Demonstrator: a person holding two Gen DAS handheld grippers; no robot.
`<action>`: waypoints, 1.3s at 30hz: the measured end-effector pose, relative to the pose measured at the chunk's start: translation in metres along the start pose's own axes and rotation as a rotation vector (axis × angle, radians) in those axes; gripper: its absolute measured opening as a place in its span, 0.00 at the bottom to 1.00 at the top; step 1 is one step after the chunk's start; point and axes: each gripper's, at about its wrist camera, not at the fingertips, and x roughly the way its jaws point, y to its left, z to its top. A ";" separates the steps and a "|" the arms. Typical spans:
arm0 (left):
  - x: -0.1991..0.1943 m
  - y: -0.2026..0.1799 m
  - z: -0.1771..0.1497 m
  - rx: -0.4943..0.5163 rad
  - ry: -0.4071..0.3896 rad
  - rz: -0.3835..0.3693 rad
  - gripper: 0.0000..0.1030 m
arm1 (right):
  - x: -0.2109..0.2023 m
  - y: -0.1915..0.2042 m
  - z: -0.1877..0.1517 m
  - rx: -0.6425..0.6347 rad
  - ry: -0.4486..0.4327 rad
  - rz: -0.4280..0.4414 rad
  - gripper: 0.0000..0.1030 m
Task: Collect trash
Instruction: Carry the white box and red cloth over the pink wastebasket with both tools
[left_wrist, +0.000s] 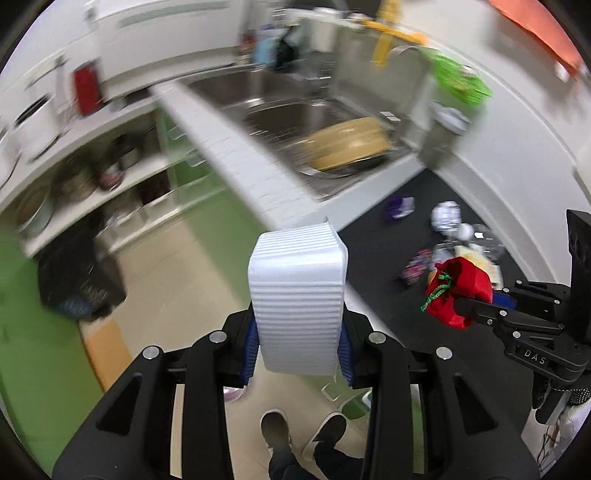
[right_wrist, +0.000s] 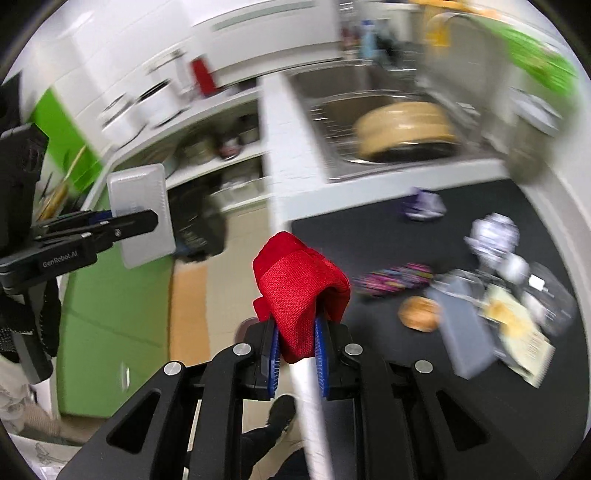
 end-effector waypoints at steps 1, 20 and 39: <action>0.000 0.010 -0.006 -0.017 0.004 0.011 0.34 | 0.012 0.013 0.003 -0.026 0.013 0.018 0.15; 0.224 0.214 -0.205 -0.351 0.291 0.050 0.34 | 0.324 0.112 -0.060 -0.170 0.351 0.175 0.15; 0.401 0.277 -0.314 -0.483 0.403 0.043 0.95 | 0.468 0.078 -0.135 -0.110 0.467 0.128 0.15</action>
